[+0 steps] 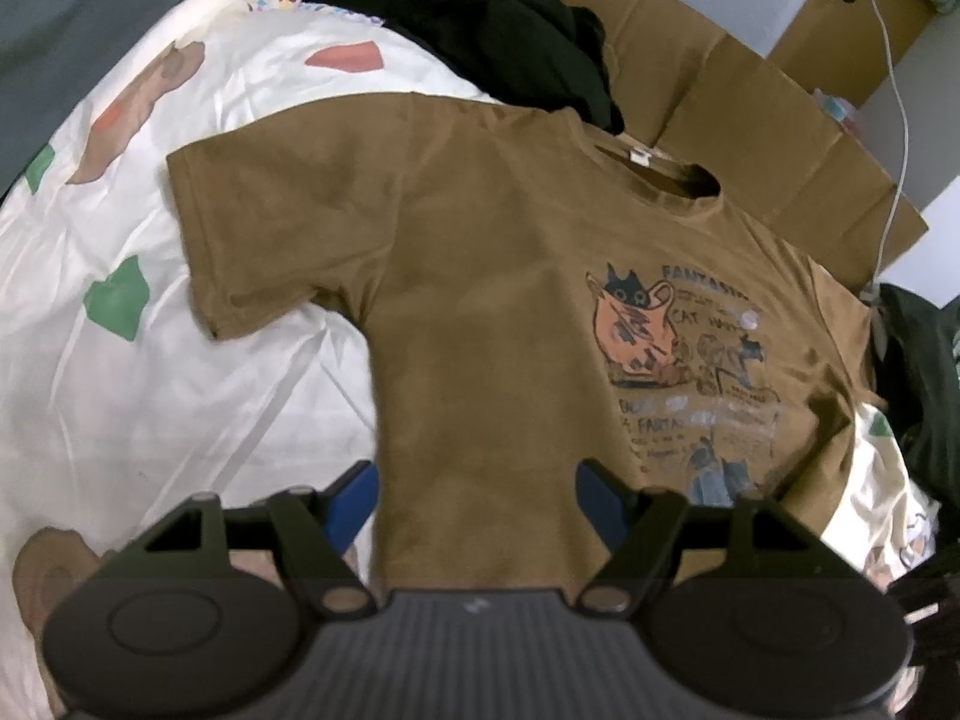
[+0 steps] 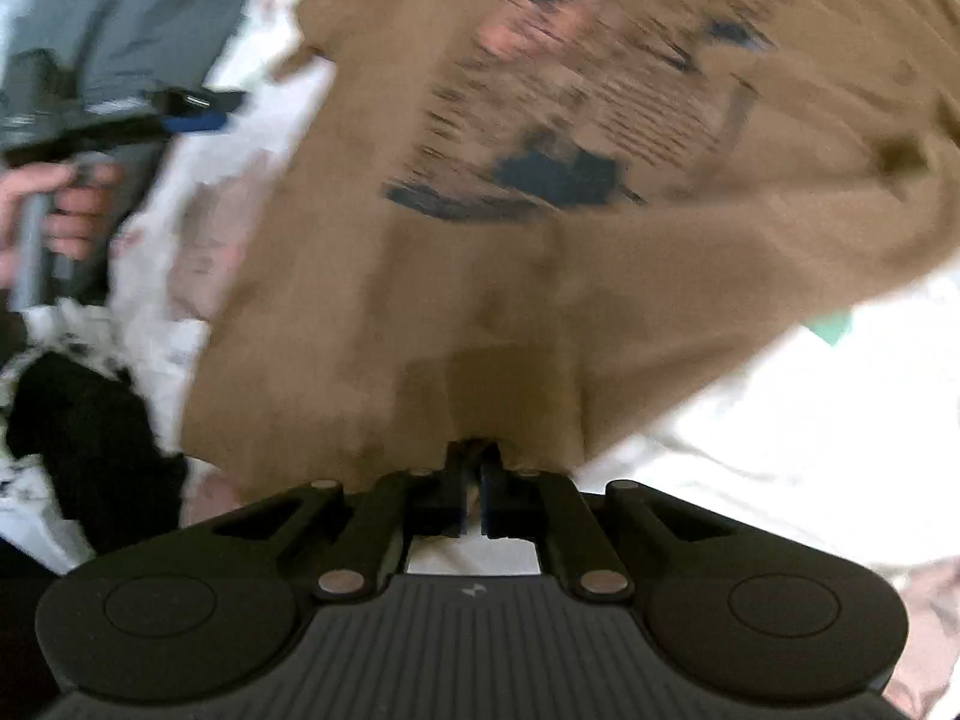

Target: Fold clothes

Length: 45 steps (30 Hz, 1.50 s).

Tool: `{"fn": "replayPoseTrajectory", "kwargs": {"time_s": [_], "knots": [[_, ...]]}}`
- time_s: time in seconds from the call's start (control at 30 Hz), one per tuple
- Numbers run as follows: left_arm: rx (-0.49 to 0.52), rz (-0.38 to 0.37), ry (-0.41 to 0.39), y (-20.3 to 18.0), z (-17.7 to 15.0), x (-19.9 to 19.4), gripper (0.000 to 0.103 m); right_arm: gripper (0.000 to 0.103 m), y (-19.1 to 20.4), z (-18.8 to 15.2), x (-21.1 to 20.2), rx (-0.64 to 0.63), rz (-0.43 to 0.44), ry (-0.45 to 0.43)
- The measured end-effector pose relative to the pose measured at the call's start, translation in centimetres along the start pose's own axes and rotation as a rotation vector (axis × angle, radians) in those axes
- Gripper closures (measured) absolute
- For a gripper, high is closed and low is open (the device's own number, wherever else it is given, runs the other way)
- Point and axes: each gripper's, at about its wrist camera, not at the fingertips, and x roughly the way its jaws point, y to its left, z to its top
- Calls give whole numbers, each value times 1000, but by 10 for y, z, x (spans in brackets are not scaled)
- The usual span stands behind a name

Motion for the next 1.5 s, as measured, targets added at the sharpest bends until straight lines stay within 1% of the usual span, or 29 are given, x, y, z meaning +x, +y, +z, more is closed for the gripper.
{"fn": "replayPoseTrajectory", "kwargs": {"time_s": [0.1, 0.27, 0.37, 0.4, 0.43, 0.5, 0.53, 0.6, 0.67, 0.8, 0.9, 0.97, 1.03, 1.1, 1.13, 1.2, 1.27, 1.33, 1.37, 1.43, 1.5], "knots": [[-8, 4, 3, 1, 1, 1, 28, 99, 23, 20, -4, -47, 34, -53], [7, -7, -6, -2, 0, -2, 28, 98, 48, 49, 3, -76, 46, -103], [4, -1, -3, 0, -1, -1, 28, 91, 57, 63, 16, -50, 42, -93], [-1, 1, -3, 1, -1, 0, 28, 78, 58, 66, 20, -38, 44, -87], [-5, 3, -3, 2, -1, 0, 28, 57, 60, 70, 24, -30, 50, -85], [-7, 3, -5, 4, -1, -1, 28, 38, 67, 77, 29, -21, 60, -100], [-8, 3, -5, 5, -1, -1, 28, 37, 69, 79, 28, -18, 66, -109], [-10, 4, -5, 7, -1, -1, 28, 36, 71, 81, 26, -18, 82, -120], [-13, 5, -4, 8, -1, -1, 28, 36, 70, 82, 22, -18, 77, -133], [-9, 2, -10, 8, 1, -1, 28, 36, 59, 79, 22, 23, 25, -142], [-5, -6, -17, 7, 3, -3, 28, 36, 48, 71, 28, 76, -39, -148], [-9, -11, -25, 7, 3, -4, 28, 36, 41, 66, 31, 154, -42, -168], [-18, -15, -27, 7, 3, -4, 28, 37, 37, 60, 32, 216, -26, -188], [-21, -10, -28, 5, 2, -4, 28, 37, 34, 51, 35, 298, -10, -215], [-24, -11, -27, 4, 1, -4, 28, 37, 32, 44, 38, 360, 0, -227], [-28, -12, -26, 2, 0, -5, 28, 37, 29, 32, 45, 454, 12, -227], [-21, -15, -32, -1, 0, -7, 28, 37, 30, 22, 54, 508, 16, -216], [-20, -18, -36, -2, -1, -9, 28, 38, 30, 14, 59, 554, 11, -224], [-21, -20, -37, -2, -2, -9, 28, 38, 28, 9, 61, 590, 12, -227], [-24, -21, -37, -2, -3, -9, 28, 46, 26, -1, 65, 653, 17, -230], [-25, -22, -36, -2, -3, -9, 28, 46, 25, -8, 68, 698, 9, -247]]}}
